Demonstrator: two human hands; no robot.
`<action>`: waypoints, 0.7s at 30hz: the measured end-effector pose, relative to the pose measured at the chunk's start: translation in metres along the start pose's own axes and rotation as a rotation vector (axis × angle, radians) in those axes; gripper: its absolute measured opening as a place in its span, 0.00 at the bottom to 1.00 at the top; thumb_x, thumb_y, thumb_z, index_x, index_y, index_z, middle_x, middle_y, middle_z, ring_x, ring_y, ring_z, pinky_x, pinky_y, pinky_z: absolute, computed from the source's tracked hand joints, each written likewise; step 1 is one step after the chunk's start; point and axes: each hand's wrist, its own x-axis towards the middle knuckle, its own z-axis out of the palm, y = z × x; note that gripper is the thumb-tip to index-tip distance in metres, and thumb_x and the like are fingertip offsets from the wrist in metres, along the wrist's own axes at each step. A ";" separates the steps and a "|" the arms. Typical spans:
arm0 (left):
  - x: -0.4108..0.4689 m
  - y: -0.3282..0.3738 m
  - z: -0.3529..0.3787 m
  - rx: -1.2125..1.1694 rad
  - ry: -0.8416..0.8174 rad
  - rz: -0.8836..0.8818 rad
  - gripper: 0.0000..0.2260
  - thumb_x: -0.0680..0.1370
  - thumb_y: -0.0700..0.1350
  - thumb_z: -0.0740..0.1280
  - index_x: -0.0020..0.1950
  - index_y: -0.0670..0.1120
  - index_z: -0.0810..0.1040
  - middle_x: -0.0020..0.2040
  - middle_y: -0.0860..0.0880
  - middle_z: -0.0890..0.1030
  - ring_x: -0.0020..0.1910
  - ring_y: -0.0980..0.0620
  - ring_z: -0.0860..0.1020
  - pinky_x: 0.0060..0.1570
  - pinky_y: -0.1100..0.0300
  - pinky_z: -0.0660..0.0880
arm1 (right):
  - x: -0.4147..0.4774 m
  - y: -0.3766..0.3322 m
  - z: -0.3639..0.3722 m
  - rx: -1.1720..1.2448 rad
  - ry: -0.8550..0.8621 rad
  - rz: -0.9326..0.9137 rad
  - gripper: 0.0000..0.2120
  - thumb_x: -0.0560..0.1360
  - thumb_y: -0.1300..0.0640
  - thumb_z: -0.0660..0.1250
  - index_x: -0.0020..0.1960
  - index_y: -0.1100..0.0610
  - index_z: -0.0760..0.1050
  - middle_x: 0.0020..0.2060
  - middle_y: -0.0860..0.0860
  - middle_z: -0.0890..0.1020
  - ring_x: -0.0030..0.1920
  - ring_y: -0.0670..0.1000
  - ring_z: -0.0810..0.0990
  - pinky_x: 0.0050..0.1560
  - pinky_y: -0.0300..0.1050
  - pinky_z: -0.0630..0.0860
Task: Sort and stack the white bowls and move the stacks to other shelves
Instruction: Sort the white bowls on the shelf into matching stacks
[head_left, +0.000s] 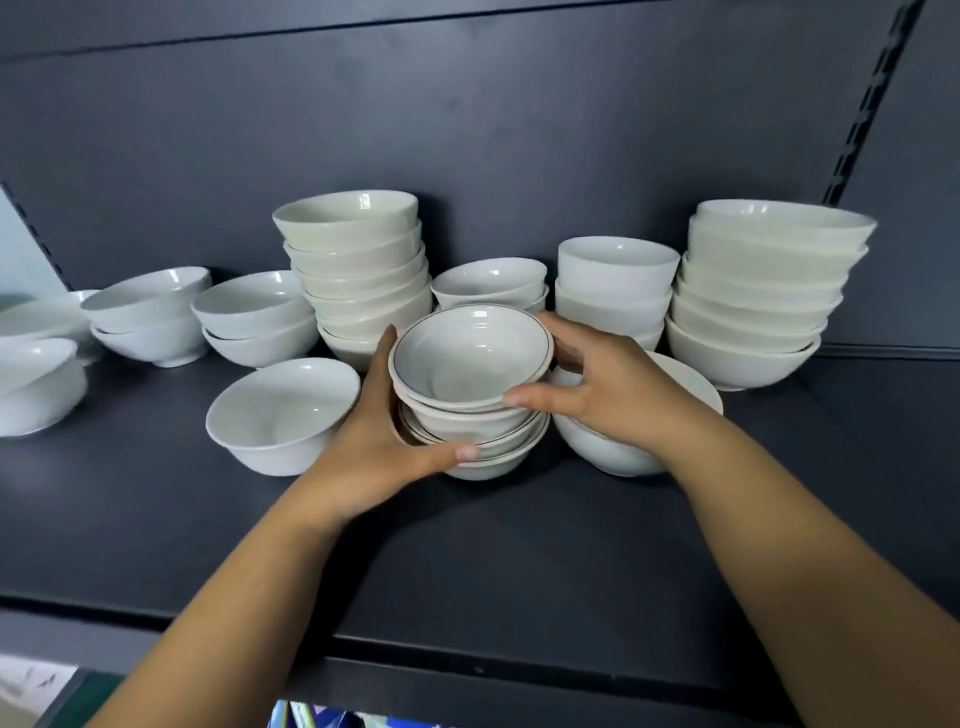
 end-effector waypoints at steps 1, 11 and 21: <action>0.000 -0.002 0.001 0.032 0.012 -0.005 0.52 0.55 0.55 0.75 0.70 0.63 0.46 0.64 0.72 0.63 0.65 0.74 0.62 0.59 0.78 0.64 | 0.000 0.000 0.000 0.005 -0.003 0.000 0.26 0.65 0.49 0.73 0.61 0.42 0.69 0.56 0.42 0.79 0.59 0.43 0.76 0.63 0.42 0.71; 0.000 -0.013 -0.007 0.005 0.001 -0.031 0.54 0.55 0.50 0.77 0.72 0.58 0.47 0.69 0.65 0.63 0.68 0.68 0.63 0.66 0.67 0.64 | -0.013 -0.007 -0.012 -0.185 0.073 0.019 0.28 0.67 0.45 0.70 0.65 0.47 0.68 0.52 0.34 0.73 0.55 0.37 0.70 0.51 0.27 0.63; -0.001 -0.011 -0.009 0.003 -0.057 0.027 0.43 0.58 0.49 0.75 0.66 0.66 0.55 0.65 0.70 0.68 0.67 0.67 0.65 0.60 0.73 0.67 | -0.077 0.042 -0.047 -0.133 0.122 0.316 0.30 0.67 0.52 0.73 0.67 0.46 0.66 0.65 0.40 0.64 0.68 0.40 0.60 0.64 0.30 0.55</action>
